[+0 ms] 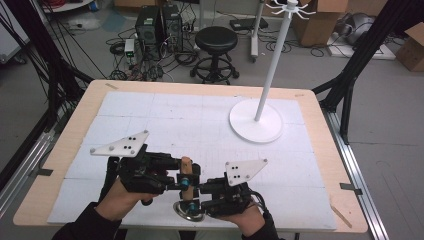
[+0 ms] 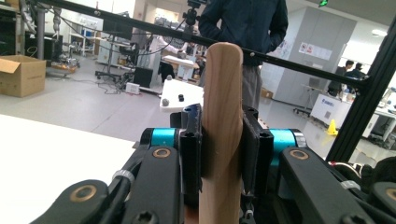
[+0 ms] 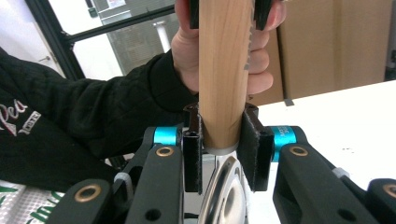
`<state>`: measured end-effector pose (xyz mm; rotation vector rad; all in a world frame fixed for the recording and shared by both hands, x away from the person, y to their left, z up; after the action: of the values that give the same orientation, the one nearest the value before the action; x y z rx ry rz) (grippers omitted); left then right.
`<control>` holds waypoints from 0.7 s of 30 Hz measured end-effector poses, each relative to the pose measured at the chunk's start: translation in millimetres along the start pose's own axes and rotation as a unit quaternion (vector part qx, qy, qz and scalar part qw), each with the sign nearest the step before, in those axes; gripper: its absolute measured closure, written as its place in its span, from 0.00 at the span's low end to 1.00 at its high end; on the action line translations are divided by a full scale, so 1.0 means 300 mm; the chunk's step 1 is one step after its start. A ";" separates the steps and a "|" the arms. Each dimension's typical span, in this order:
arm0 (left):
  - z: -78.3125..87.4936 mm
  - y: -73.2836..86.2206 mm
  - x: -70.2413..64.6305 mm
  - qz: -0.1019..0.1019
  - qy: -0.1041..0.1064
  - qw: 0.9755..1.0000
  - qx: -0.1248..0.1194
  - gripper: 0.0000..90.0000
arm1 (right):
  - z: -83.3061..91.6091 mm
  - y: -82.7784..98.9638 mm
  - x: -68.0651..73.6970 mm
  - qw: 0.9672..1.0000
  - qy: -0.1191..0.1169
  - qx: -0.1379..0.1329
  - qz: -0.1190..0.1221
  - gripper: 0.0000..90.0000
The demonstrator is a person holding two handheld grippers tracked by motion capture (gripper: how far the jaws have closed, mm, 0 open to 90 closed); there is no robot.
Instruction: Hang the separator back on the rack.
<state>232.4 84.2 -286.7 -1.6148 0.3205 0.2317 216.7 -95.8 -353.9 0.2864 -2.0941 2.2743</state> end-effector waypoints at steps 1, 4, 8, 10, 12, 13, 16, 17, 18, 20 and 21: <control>0.000 -0.002 0.000 -0.001 -0.004 1.000 0.000 0.81 | 0.000 0.000 -0.001 1.000 0.001 -0.001 -0.001 0.81; -0.001 -0.006 -0.001 -0.006 -0.023 1.000 -0.002 0.81 | 0.005 -0.001 -0.006 1.000 0.006 -0.005 -0.004 0.80; -0.001 -0.013 0.004 -0.019 -0.068 0.997 0.003 0.81 | 0.021 -0.005 -0.013 0.999 0.051 -0.011 -0.013 0.56; -0.001 -0.017 0.005 -0.017 -0.088 0.996 -0.002 0.81 | 0.031 -0.006 -0.018 0.997 0.077 -0.011 -0.010 0.52; -0.002 -0.020 0.003 -0.019 -0.100 0.995 -0.004 0.81 | 0.042 -0.010 -0.019 0.994 0.109 -0.012 0.003 0.49; -0.003 -0.021 0.004 -0.024 -0.109 0.994 -0.002 0.81 | 0.044 -0.012 -0.018 0.993 0.116 -0.014 0.006 0.49; -0.013 -0.018 0.003 -0.029 -0.120 0.992 -0.001 0.81 | 0.044 -0.015 -0.015 0.991 0.128 -0.014 0.020 0.52; -0.016 -0.017 0.004 -0.031 -0.121 0.992 0.001 0.81 | 0.042 -0.016 -0.012 0.991 0.131 -0.014 0.023 0.54; -0.020 -0.015 0.004 -0.031 -0.123 0.992 0.002 0.81 | 0.040 -0.016 -0.012 0.991 0.133 -0.015 0.027 0.56; -0.027 -0.011 0.005 -0.031 -0.124 0.992 0.005 0.81 | 0.039 -0.018 -0.010 0.991 0.133 -0.016 0.029 0.59; -0.031 -0.009 0.006 -0.031 -0.124 0.992 0.006 0.81 | 0.040 -0.018 -0.011 0.990 0.134 -0.017 0.029 0.61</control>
<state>234.6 75.0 -284.0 -1.5622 0.0804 0.3791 222.0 -106.9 -348.2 -0.0792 -2.0242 2.1618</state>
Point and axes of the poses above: each handheld gripper's, and its own axes: z roughly backward along the jaws, y roughly out of its underside, x roughly to its left, the point moved 3 cm from there along -z, roughly forward along the jaws, and after that the axes turned 6 degrees about z, right-handed, at the moved point
